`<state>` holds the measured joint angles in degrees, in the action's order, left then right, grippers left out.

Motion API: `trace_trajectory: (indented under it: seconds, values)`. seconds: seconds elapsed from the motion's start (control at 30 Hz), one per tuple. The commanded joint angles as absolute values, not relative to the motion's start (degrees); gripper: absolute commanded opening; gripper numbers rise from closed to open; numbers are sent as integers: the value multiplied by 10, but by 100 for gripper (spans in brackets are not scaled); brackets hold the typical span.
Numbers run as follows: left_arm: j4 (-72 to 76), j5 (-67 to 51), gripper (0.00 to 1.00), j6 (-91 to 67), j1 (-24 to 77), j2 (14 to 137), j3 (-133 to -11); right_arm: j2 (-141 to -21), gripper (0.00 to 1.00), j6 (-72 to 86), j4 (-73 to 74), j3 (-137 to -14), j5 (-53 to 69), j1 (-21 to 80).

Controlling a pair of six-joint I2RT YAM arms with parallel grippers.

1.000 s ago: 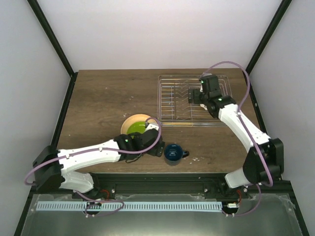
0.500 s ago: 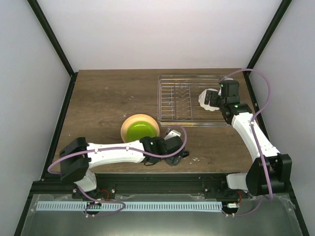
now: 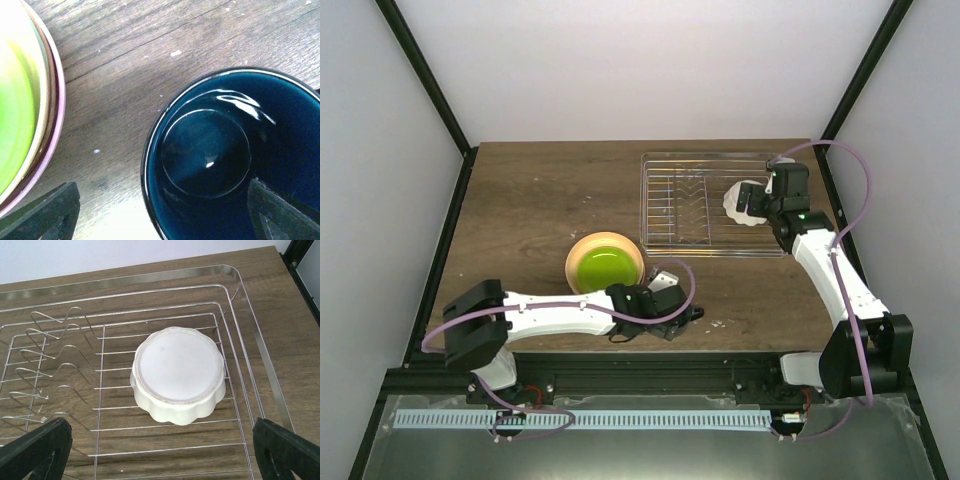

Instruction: Load the mixed dishes into the dish rack

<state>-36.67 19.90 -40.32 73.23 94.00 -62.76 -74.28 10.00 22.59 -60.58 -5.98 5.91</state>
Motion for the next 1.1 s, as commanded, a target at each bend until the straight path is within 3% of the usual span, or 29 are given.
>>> trace_trajectory:
  seconds: [0.0,0.13,0.47,0.57,0.67,0.87,1.07]
  values:
    - [-345,183,88,-412,734,966,-610,-728,100,94,216,-601,-53,54]
    - [-317,169,74,-422,734,968,-595,-731,100,93,214,-599,-44,54]
    - [-313,178,20,-424,734,936,-580,-731,100,92,210,-593,-30,54]
    - [-327,195,10,-426,734,917,-579,-732,100,91,207,-592,-20,54]
    - [-345,228,4,-426,734,884,-576,-731,100,94,201,-590,8,54]
    - [-316,300,2,-414,734,789,-538,-738,100,101,186,-585,80,54]
    - [-257,394,1,-380,734,662,-483,-742,100,112,159,-576,245,54]
